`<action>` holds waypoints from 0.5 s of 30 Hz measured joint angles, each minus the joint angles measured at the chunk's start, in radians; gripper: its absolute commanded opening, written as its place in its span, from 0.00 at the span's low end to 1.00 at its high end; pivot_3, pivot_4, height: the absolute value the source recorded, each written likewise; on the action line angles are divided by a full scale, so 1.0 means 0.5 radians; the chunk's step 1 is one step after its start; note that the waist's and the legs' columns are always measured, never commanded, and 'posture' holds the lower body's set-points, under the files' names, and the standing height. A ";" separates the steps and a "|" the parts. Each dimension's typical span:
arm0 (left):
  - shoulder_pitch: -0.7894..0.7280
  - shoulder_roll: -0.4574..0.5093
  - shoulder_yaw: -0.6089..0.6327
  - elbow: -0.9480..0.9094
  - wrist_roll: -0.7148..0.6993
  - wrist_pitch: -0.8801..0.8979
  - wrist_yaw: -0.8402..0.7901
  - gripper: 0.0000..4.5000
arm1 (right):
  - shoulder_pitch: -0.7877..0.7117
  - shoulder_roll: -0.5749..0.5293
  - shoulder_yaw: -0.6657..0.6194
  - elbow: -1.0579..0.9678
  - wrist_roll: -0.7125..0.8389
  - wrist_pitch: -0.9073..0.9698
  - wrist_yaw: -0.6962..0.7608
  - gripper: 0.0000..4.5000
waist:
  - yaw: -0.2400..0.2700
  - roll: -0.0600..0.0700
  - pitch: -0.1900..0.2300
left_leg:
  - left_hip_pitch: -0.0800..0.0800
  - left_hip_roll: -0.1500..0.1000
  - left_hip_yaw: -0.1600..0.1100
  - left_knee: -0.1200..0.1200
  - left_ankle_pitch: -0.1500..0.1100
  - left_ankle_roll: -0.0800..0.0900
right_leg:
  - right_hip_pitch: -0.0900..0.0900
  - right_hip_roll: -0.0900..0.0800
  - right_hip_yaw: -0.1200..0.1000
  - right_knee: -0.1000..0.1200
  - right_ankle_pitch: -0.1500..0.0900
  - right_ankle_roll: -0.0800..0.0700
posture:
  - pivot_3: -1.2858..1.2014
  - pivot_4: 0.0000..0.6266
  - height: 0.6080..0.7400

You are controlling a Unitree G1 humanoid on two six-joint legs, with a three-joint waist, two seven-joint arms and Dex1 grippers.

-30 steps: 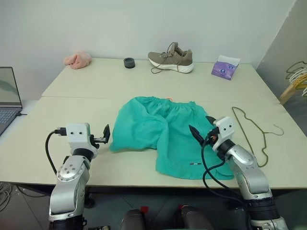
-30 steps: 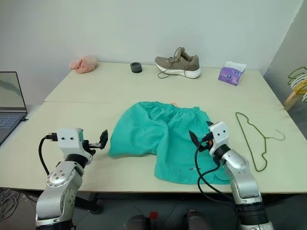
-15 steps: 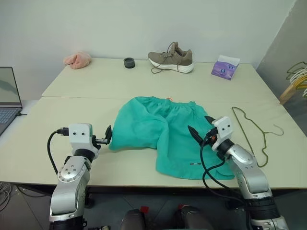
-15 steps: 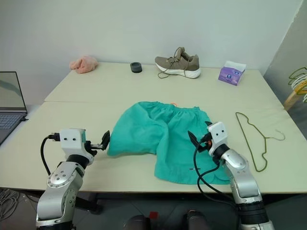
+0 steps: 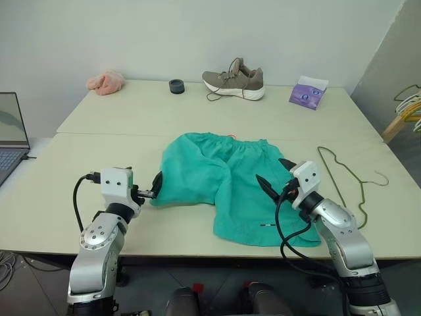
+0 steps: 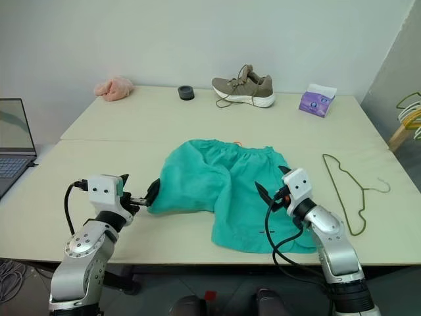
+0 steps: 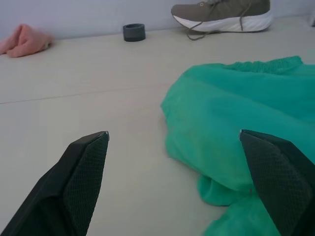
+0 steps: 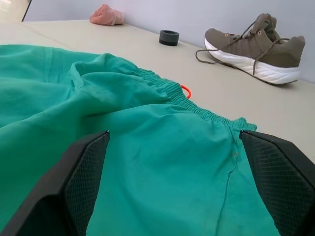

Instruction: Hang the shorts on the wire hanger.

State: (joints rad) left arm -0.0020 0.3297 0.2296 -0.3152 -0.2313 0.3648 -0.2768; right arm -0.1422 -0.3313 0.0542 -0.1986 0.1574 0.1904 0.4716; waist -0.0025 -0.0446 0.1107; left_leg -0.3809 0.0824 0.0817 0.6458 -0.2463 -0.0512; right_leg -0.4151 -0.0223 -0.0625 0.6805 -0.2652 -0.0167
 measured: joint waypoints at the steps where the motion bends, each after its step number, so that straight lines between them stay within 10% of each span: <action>1: -0.018 0.004 -0.002 0.002 0.002 0.000 -0.001 1.00 | 0.000 0.000 0.000 0.000 -0.001 -0.001 -0.002 1.00 | 0.000 0.000 0.000 | 0.000 0.000 0.000 0.000 0.000 0.000 | 0.000 0.000 0.000 0.000 0.000 0.000 | 0.52 0.12 1.00; 15: -0.156 0.726 0.053 -0.077 -0.482 0.262 -0.815 1.00 | -0.074 -0.156 -0.138 0.080 0.058 0.304 0.018 1.00 | -0.018 0.001 0.000 | 0.001 0.001 0.000 0.000 0.000 0.000 | -0.001 0.001 -0.001 0.000 0.000 -0.002 | 0.51 0.11 1.00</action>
State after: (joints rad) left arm -0.0799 0.6927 0.2562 -0.3538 -0.4722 0.4956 -0.6845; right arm -0.1793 -0.4091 -0.0146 -0.1589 0.1862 0.3425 0.4806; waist -0.0116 -0.0443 0.1109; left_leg -0.3806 0.0827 0.0819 0.6457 -0.2461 -0.0510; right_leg -0.4153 -0.0220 -0.0629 0.6806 -0.2651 -0.0179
